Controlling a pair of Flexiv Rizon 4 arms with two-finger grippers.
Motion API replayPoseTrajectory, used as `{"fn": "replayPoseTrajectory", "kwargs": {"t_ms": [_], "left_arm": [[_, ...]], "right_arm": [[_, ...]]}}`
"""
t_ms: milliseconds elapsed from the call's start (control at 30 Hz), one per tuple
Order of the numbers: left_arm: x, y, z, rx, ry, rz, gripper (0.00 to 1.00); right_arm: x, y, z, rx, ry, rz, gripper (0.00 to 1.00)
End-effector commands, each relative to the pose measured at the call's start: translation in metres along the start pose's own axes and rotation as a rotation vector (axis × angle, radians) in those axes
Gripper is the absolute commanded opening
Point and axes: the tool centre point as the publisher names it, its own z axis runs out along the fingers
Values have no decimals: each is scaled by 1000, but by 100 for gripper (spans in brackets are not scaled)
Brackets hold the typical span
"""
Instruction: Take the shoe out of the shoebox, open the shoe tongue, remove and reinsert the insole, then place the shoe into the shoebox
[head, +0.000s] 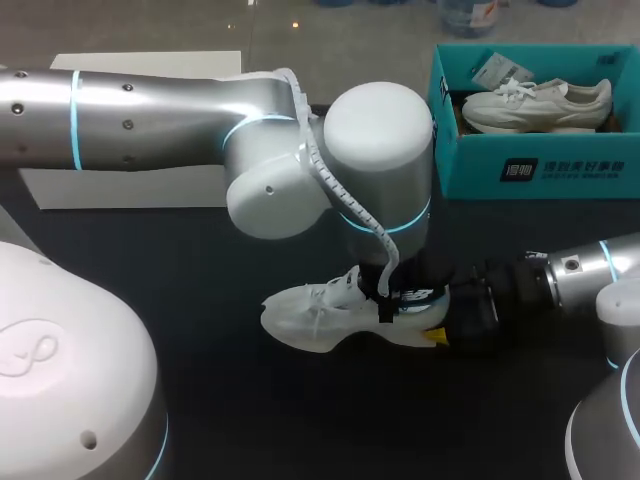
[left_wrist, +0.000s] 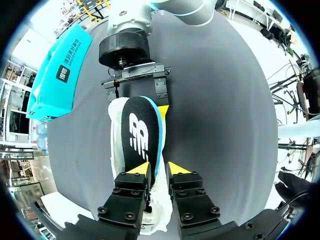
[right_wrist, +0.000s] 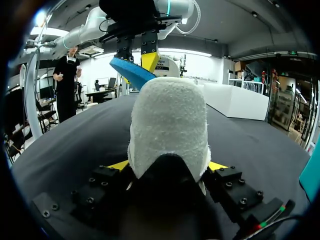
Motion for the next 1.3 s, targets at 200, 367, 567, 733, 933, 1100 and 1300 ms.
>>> {"fn": "replayPoseTrajectory", "kwargs": {"t_ms": [200, 367, 567, 733, 933, 1100, 1300], "left_arm": [[5, 3, 6, 8, -10, -7, 25], [1, -4, 13, 11, -14, -19, 24], [-4, -8, 19, 13, -28, -31, 23], [-9, -13, 23, 26, -56, -42, 29], [-16, -19, 26, 38, -86, -57, 35], [-22, -23, 27, 38, -99, -74, 33], [-25, -24, 23, 40, -104, -90, 0]], "right_arm": [[0, -2, 3, 4, 0, 1, 0], [0, -2, 3, 4, 0, 1, 0], [0, -2, 3, 4, 0, 1, 0], [0, -2, 3, 4, 0, 1, 0], [0, -2, 3, 4, 0, 1, 0], [0, -2, 3, 4, 0, 1, 0], [0, -2, 3, 4, 0, 1, 0]]}}
